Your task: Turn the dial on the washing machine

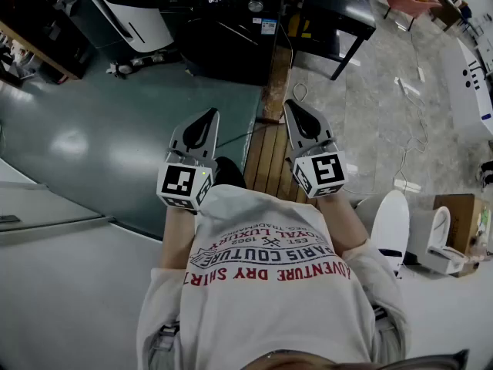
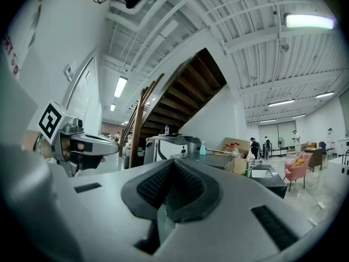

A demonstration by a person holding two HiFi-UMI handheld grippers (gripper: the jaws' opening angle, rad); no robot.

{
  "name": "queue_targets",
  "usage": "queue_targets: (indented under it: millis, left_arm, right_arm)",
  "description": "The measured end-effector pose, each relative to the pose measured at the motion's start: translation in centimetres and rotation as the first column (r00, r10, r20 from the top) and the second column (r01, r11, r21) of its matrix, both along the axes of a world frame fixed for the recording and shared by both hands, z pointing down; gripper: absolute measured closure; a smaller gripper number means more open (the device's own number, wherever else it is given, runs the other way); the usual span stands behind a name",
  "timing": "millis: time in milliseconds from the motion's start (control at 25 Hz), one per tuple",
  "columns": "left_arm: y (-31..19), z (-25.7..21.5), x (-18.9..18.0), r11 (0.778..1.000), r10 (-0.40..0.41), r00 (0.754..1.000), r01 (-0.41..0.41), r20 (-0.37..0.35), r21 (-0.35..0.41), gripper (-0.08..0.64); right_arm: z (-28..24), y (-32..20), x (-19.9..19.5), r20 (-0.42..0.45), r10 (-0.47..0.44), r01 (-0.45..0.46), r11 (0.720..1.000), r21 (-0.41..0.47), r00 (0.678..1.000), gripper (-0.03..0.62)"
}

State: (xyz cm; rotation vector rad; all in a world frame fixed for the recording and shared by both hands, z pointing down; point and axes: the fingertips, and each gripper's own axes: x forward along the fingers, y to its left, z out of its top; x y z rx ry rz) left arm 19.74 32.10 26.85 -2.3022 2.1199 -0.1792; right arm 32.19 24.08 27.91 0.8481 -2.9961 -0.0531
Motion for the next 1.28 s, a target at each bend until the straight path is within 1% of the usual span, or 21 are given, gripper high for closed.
queue_targets:
  millis: [160, 520, 640, 800, 840, 880, 920, 960, 1000, 1160, 1280]
  left_arm:
    - [-0.1, 0.3, 0.1, 1.000, -0.006, 1.000, 0.006, -0.015, 0.002, 0.545]
    - [-1.2, 0.9, 1.1, 1.000, 0.015, 0.999, -0.015, -0.031, -0.011, 0.545]
    - [-1.8, 1.3, 1.7, 0.999, 0.024, 0.999, -0.025, -0.034, -0.020, 0.545]
    - [-2.7, 1.6, 2.0, 0.999, 0.032, 0.999, -0.033, -0.031, -0.032, 0.545]
    - [-3.0, 1.5, 1.9, 0.999, 0.031, 0.999, -0.032, -0.029, -0.034, 0.545]
    - [-3.3, 1.4, 1.8, 0.999, 0.029, 0.999, -0.030, -0.028, -0.036, 0.545]
    - [-3.5, 1.3, 1.5, 0.999, 0.027, 0.999, -0.028, -0.027, -0.037, 0.545]
    - [-3.8, 1.3, 1.3, 0.999, 0.025, 0.999, -0.026, -0.024, -0.040, 0.545]
    - [-4.1, 1.3, 1.0, 0.999, 0.023, 1.000, -0.024, -0.021, -0.043, 0.545]
    - [-5.3, 1.5, -0.5, 0.998, 0.016, 1.000, -0.017, -0.016, -0.057, 0.545]
    - [-6.4, 2.1, -2.9, 0.997, -0.004, 0.999, 0.001, -0.033, -0.073, 0.545]
  right_arm:
    - [0.4, 0.2, 0.1, -0.002, -0.003, 0.003, 1.000, -0.011, 1.000, 0.565]
    - [1.1, -0.6, 1.2, -0.004, 0.039, -0.040, 0.999, -0.025, 0.999, 0.565]
    - [1.7, -1.2, 1.7, -0.005, 0.049, -0.050, 0.998, -0.042, 0.999, 0.565]
    - [2.0, -2.4, 2.2, 0.012, 0.074, -0.074, 0.996, -0.052, 0.997, 0.563]
    - [1.8, -2.9, 2.2, 0.010, 0.084, -0.084, 0.996, -0.043, 0.996, 0.548]
    - [1.7, -3.4, 2.1, 0.007, 0.089, -0.089, 0.995, -0.034, 0.996, 0.496]
    - [1.6, -3.8, 1.9, 0.007, 0.090, -0.089, 0.996, -0.027, 0.996, 0.415]
    - [1.4, -4.4, 1.7, 0.009, 0.090, -0.090, 0.996, -0.022, 0.996, 0.353]
    - [1.4, -4.9, 1.6, 0.013, 0.094, -0.093, 0.995, -0.018, 0.996, 0.339]
    - [1.6, -7.0, 0.1, 0.013, 0.091, -0.090, 0.996, -0.028, 0.996, 0.336]
    - [2.3, -8.1, -2.1, 0.000, 0.072, -0.072, 0.996, -0.053, 0.997, 0.336]
